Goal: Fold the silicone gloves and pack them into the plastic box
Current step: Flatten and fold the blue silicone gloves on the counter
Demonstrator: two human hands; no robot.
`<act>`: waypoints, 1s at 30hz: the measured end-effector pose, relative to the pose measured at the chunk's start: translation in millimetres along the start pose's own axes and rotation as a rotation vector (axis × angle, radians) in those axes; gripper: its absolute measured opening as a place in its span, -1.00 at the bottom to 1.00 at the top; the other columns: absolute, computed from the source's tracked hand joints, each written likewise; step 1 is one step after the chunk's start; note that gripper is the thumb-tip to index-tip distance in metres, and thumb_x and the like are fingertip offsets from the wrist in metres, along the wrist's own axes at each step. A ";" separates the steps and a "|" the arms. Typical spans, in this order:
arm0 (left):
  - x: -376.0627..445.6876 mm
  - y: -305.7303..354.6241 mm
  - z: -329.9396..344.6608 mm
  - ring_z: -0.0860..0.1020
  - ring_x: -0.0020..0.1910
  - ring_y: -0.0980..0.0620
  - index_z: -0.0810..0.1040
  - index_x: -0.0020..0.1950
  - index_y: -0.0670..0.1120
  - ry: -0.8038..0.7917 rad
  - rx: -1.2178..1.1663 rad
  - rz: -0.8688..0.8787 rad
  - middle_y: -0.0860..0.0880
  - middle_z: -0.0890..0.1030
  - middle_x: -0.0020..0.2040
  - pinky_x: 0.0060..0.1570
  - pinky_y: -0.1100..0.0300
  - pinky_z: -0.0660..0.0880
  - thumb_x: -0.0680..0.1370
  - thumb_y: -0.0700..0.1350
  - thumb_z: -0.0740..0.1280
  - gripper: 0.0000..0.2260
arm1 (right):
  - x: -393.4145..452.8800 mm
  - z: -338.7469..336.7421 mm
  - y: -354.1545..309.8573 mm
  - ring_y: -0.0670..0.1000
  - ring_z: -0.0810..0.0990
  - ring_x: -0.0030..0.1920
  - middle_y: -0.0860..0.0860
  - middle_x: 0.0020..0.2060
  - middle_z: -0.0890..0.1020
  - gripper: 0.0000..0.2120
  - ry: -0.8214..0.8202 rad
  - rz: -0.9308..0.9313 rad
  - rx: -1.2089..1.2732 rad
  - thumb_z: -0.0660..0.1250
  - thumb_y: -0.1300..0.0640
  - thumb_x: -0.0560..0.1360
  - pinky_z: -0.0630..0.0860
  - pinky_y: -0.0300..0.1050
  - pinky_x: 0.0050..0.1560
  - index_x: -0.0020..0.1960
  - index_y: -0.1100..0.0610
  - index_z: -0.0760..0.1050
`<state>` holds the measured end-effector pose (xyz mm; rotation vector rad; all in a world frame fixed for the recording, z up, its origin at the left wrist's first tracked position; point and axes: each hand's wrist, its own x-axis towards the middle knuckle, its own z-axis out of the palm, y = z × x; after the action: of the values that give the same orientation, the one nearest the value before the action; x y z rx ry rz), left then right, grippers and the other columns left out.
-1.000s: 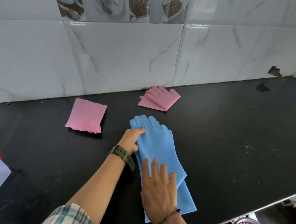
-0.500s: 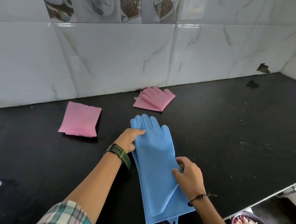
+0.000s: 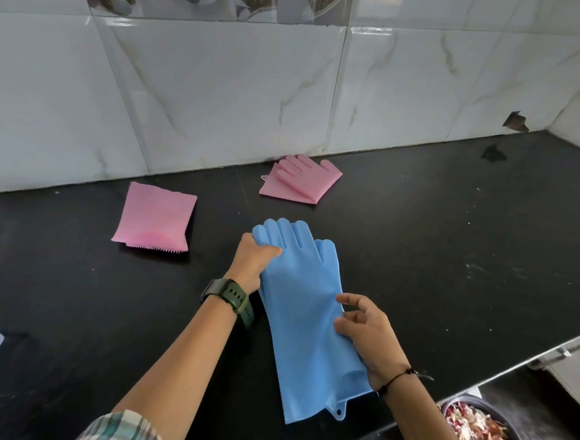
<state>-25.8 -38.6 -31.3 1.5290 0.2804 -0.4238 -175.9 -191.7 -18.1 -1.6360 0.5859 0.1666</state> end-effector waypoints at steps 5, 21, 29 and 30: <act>-10.1 -12.1 2.6 0.51 -0.20 0.07 0.42 0.22 -0.14 0.250 0.051 0.161 0.01 0.51 -0.10 -0.31 0.24 0.47 0.45 -0.39 0.23 -0.63 | 1.8 -4.5 14.9 0.05 0.60 0.02 0.03 0.09 0.61 -0.57 0.070 -0.195 -0.332 0.13 0.45 0.41 0.59 -0.07 0.04 0.06 0.06 0.57; -68.0 -34.6 19.5 0.38 0.28 -0.19 0.24 0.46 -0.14 0.381 0.729 0.346 -0.21 0.30 0.35 0.22 0.06 0.42 0.49 -0.32 0.26 -0.46 | 21.4 -32.6 28.8 0.10 0.53 0.11 0.15 0.19 0.48 -0.62 0.006 -0.404 -0.628 0.26 0.30 0.46 0.34 -0.28 0.00 0.27 0.12 0.48; -138.0 -84.1 -6.4 0.49 0.22 -0.10 0.60 0.12 -0.18 -0.113 1.407 0.847 -0.10 0.59 0.19 0.29 0.17 0.39 0.46 -0.43 0.19 -0.66 | 15.8 -67.7 40.0 0.11 0.52 0.08 0.09 0.20 0.43 -0.55 -0.189 -0.764 -1.059 0.21 0.33 0.48 0.47 -0.16 0.03 0.32 0.06 0.42; -140.6 -86.0 -12.1 0.46 0.28 -0.10 0.57 0.19 -0.17 -0.169 1.484 0.868 -0.10 0.56 0.24 0.36 0.15 0.38 0.45 -0.45 0.18 -0.60 | 17.3 -75.9 42.2 0.12 0.50 0.14 0.08 0.25 0.41 -0.54 -0.251 -0.899 -1.140 0.23 0.35 0.46 0.50 -0.14 0.12 0.32 0.05 0.43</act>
<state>-188.2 -13.0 -48.2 2.7763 -1.0596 0.0247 -197.8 -271.1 -50.6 -2.7479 -0.6147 0.0187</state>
